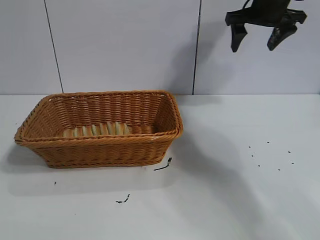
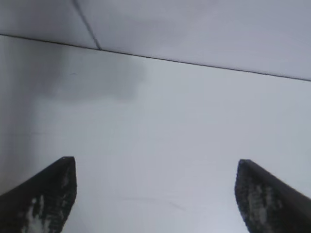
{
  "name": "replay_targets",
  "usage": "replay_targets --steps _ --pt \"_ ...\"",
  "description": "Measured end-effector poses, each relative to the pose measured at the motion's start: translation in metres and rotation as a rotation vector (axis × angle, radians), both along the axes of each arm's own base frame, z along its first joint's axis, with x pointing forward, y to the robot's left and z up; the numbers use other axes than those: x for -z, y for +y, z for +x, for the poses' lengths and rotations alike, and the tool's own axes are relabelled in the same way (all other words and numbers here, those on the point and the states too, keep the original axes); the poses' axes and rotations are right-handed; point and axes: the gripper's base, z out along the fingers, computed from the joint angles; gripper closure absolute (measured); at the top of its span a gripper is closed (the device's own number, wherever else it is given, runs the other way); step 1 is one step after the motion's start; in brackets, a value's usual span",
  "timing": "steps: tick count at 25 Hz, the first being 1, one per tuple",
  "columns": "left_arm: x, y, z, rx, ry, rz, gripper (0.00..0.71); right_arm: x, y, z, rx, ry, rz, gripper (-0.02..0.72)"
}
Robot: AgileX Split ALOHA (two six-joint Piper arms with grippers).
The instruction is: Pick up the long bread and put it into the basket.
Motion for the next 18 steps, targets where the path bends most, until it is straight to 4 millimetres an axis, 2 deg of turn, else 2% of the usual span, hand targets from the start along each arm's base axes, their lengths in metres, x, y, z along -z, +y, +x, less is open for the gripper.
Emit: replay_targets --steps 5,9,11,14,18 --pt "0.0 0.0 0.0 0.0 0.0 0.0 0.014 -0.012 0.0 -0.007 -0.001 -0.009 0.006 0.094" --pt "0.0 0.0 0.0 0.0 0.0 0.0 0.014 -0.027 0.0 -0.03 -0.007 0.019 0.0 0.094" --pt "0.0 0.0 0.0 0.0 0.0 0.0 0.014 -0.036 -0.001 -0.048 -0.008 0.039 -0.001 0.094" --pt "0.0 0.0 0.0 0.0 0.0 0.0 0.014 -0.049 -0.002 -0.087 -0.012 0.082 -0.004 0.094" --pt "0.0 0.0 0.0 0.0 0.0 0.0 0.014 -0.069 -0.003 -0.152 -0.013 0.104 -0.004 0.094"
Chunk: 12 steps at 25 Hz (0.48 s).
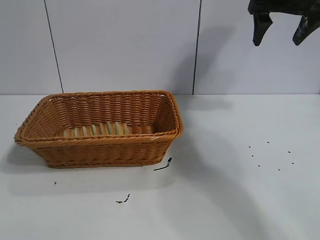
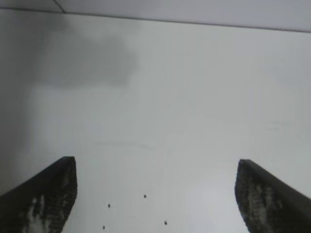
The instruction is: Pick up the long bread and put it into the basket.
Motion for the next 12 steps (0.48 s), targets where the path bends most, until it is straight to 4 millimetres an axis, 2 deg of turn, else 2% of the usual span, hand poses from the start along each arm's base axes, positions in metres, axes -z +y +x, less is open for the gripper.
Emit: replay_targets --steps 6,12 --pt "0.0 0.0 0.0 0.0 0.0 0.0 0.014 -0.005 -0.003 -0.114 -0.001 0.012 -0.001 0.094" --pt "0.0 0.0 0.0 0.0 0.0 0.0 0.014 0.015 -0.004 -0.211 -0.017 -0.105 0.0 0.094"
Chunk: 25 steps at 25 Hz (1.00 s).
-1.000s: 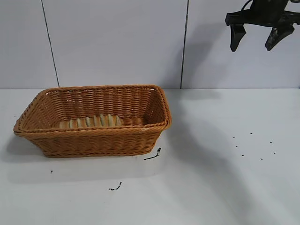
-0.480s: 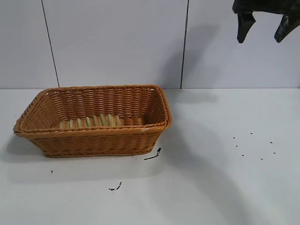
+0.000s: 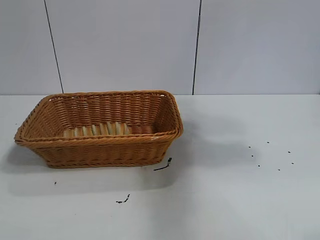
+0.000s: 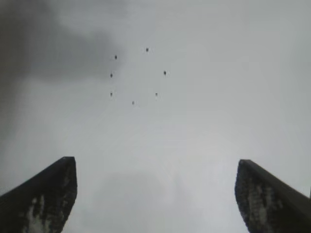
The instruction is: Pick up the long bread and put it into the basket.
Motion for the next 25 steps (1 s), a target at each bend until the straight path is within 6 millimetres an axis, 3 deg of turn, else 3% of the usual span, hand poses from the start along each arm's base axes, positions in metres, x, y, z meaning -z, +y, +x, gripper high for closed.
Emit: replay_targets --steps 5,9,12,18,25 --pt "0.0 0.0 0.0 0.0 0.0 0.0 0.014 0.027 0.0 -0.067 -0.005 -0.18 0.018 0.094" --pt "0.0 0.0 0.0 0.0 0.0 0.0 0.014 0.049 -0.001 -0.103 -0.011 -0.302 0.016 0.094" --pt "0.0 0.0 0.0 0.0 0.0 0.0 0.014 0.049 -0.001 -0.124 -0.013 -0.437 0.025 0.094" --pt "0.0 0.0 0.0 0.0 0.0 0.0 0.014 0.046 -0.001 -0.151 -0.016 -0.634 0.033 0.094" --pt "0.0 0.0 0.0 0.0 0.0 0.0 0.014 0.046 -0.001 -0.153 -0.017 -0.644 0.035 0.094"
